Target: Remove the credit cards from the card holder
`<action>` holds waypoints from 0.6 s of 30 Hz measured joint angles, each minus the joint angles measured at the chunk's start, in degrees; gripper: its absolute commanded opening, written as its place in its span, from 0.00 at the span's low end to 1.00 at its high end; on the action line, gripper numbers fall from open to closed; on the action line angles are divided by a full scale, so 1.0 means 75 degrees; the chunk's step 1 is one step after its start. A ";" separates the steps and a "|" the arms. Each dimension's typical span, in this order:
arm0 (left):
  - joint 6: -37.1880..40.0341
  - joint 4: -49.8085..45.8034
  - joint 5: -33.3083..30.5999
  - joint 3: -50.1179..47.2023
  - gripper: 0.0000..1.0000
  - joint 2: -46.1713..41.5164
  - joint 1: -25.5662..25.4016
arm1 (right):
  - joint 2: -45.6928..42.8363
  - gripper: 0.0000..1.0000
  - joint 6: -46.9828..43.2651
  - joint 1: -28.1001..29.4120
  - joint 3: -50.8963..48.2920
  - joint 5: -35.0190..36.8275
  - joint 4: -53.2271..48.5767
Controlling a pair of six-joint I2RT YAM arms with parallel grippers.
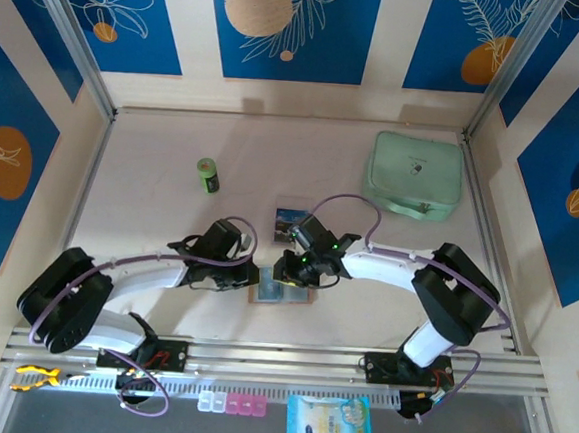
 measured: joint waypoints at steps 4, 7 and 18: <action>0.0041 -0.0009 0.0003 0.0003 0.09 0.0079 0.0000 | 0.0114 0.25 0.0000 0.0000 0.0044 -0.0020 0.0012; 0.0108 -0.0067 -0.0003 0.0003 0.08 0.0184 0.0000 | 0.0187 0.24 -0.0003 0.0000 0.0055 -0.0061 0.0032; 0.0321 -0.0169 -0.0015 0.0003 0.07 0.0254 0.0023 | 0.0463 0.24 -0.0090 0.0000 0.0163 -0.0140 0.0058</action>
